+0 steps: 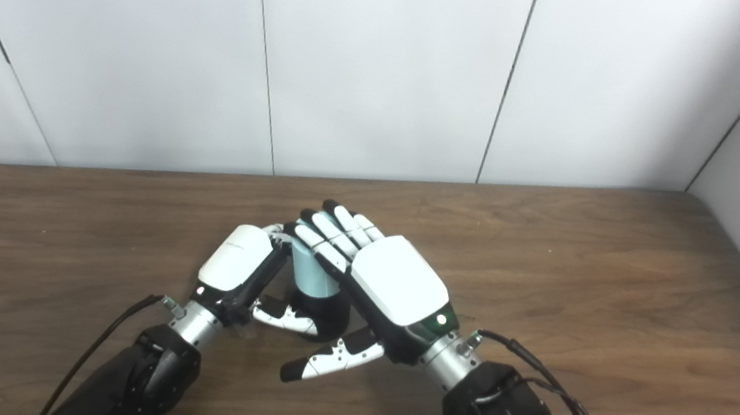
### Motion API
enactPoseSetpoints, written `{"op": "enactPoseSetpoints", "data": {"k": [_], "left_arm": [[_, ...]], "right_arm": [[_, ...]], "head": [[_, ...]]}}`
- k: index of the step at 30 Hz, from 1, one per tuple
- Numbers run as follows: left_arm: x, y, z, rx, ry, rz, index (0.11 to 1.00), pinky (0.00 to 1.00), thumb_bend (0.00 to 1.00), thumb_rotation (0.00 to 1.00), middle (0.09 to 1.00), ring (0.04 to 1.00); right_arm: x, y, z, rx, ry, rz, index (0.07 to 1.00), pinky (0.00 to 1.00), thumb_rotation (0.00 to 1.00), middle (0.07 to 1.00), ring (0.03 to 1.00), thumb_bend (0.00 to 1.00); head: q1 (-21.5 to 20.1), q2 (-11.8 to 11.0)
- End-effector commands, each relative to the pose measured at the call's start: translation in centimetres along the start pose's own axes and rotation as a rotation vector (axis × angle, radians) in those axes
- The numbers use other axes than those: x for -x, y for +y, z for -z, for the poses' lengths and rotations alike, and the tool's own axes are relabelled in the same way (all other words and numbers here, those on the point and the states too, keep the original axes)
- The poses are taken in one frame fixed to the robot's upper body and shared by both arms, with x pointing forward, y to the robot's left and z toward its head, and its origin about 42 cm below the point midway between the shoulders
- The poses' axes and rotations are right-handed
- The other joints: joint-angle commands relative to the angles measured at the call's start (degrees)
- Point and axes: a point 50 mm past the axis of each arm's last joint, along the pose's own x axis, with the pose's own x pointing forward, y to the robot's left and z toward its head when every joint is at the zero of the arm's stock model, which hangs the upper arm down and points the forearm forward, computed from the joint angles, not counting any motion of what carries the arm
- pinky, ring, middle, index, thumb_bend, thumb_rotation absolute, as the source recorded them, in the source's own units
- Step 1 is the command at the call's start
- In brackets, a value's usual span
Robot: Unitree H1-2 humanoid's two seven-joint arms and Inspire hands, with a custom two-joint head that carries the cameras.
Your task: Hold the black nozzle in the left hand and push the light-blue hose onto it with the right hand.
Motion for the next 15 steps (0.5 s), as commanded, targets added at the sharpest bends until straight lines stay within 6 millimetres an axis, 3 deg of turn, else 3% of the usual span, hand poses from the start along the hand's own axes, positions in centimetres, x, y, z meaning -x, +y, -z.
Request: {"op": "enactPoseSetpoints", "data": {"k": [1, 5, 9, 15], "left_arm": [[11.7, -11.1, -0.5, 0.139, 0.229, 0.300, 0.481, 0.76, 0.50, 0.00, 0.450, 0.512], [11.7, -11.1, -0.4, 0.139, 0.230, 0.306, 0.481, 0.76, 0.50, 0.00, 0.450, 0.511], [11.7, -11.2, -0.2, 0.130, 0.234, 0.318, 0.490, 0.78, 0.50, 0.00, 0.449, 0.514], [11.7, -11.2, -0.1, 0.135, 0.233, 0.326, 0.486, 0.78, 0.50, 0.00, 0.450, 0.516]], "right_arm": [[3.8, 7.6, 1.1, -0.037, 0.071, -0.594, 0.927, 0.96, 0.89, 0.960, 0.990, 1.00], [3.8, 7.6, 1.2, -0.041, 0.067, -0.565, 0.923, 0.96, 0.90, 0.958, 0.990, 1.00], [3.6, 6.9, 0.8, -0.049, 0.054, -0.440, 0.906, 0.92, 0.84, 0.951, 0.973, 0.99], [3.1, 5.0, 0.1, -0.062, 0.071, -0.231, 0.988, 1.00, 0.76, 1.000, 1.000, 0.92]], "head": [[-0.08, 0.03], [-0.12, -0.07], [-0.17, -0.26], [-0.13, -0.50]]}}
